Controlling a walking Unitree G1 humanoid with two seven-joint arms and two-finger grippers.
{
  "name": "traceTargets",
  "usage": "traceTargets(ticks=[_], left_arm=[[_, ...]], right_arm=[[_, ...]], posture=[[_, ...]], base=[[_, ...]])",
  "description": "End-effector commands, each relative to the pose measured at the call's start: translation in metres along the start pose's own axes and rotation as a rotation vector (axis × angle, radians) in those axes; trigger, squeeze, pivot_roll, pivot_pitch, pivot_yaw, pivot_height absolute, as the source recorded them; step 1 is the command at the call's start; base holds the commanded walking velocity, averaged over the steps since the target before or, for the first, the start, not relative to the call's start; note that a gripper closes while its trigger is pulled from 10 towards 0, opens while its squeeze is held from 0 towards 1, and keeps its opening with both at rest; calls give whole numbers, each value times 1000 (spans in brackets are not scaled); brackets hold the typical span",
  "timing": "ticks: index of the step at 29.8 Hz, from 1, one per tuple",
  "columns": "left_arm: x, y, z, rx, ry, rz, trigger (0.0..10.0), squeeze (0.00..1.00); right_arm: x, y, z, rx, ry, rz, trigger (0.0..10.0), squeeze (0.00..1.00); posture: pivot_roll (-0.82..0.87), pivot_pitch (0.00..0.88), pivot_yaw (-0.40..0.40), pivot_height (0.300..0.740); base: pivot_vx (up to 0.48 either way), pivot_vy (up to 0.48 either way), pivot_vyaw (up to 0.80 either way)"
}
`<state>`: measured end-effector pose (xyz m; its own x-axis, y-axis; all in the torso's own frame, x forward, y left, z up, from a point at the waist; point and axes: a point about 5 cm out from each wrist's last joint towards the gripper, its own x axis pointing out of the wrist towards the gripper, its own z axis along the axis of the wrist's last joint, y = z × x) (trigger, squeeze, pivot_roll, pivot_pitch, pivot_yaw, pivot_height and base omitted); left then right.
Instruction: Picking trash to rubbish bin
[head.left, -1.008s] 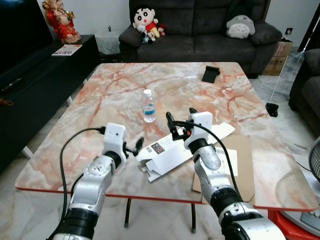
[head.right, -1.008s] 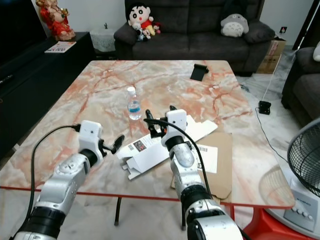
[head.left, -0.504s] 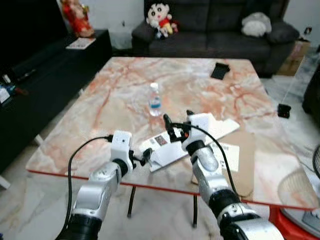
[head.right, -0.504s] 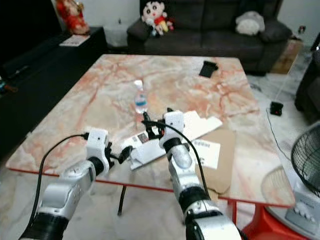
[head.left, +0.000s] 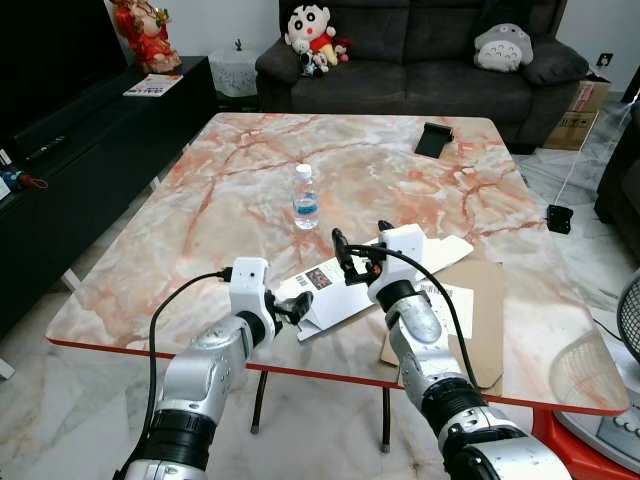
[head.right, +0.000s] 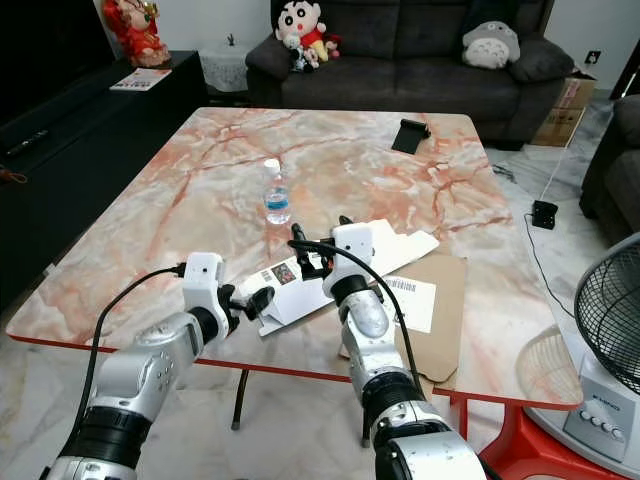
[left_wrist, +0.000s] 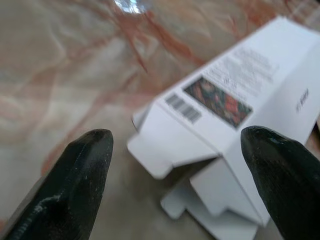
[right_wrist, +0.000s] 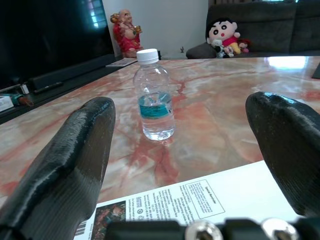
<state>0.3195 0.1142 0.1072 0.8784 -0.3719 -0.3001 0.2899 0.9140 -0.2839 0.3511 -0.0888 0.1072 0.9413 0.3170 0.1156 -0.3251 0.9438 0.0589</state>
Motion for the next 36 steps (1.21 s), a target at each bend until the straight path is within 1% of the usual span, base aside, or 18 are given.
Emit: traceTargets(ticks=[1,5,6,10,14,20,22,26,29,31,32,34,35,36], left_arm=[[3,1,6,-62,-17,16,10000,0],[7,2,7,-122,-11,29,10000,0],[9,1,8,-162,-3,20,10000,0],[14,0,8,-205,23,14,10000,0],[15,-1,9,-218,28,13,10000,0],[18,1,2,-229,101,58,10000,0],[19,2,2,-229,97,65,10000,0],[17,3,8,-239,63,81,10000,0],[16,4,8,-243,78,84,10000,0],[16,5,6,-248,91,80,10000,0],[17,3,2,-267,110,60,10000,0],[18,0,0,-273,123,37,10000,0],[19,-5,-1,-271,127,10,10000,0],[20,-7,-1,-270,127,0,10000,0]], right_arm=[[0,1,0,3,-4,3,10000,0],[0,1,0,3,-4,4,10000,0],[1,2,1,3,-6,5,10000,0],[1,2,1,1,-3,10,10000,0],[1,1,1,0,-3,9,10000,0],[1,1,2,0,-7,6,10000,0],[1,1,2,0,-8,6,10000,0],[1,1,2,1,-9,10,10000,0],[1,1,2,0,-7,12,10000,0],[1,2,1,1,-5,13,10000,0],[1,3,1,1,-5,15,10000,0],[1,3,2,1,-6,16,10000,0],[2,3,2,2,-6,15,10000,0],[1,3,2,2,-7,15,10000,0]], posture=[[55,0,42,740],[50,0,41,740],[50,0,41,740],[52,0,38,740],[49,0,38,740],[44,0,40,740],[44,0,40,740],[45,0,39,740],[45,0,39,740],[52,0,36,740],[52,0,36,740],[48,0,38,740],[48,0,38,740],[48,0,38,740]], base=[[0,0,0],[0,0,0],[0,0,0],[0,0,0],[0,0,0],[0,0,0],[0,0,0],[0,0,0],[0,0,0],[0,0,0],[0,0,0],[0,0,0],[0,0,0],[0,0,0]])
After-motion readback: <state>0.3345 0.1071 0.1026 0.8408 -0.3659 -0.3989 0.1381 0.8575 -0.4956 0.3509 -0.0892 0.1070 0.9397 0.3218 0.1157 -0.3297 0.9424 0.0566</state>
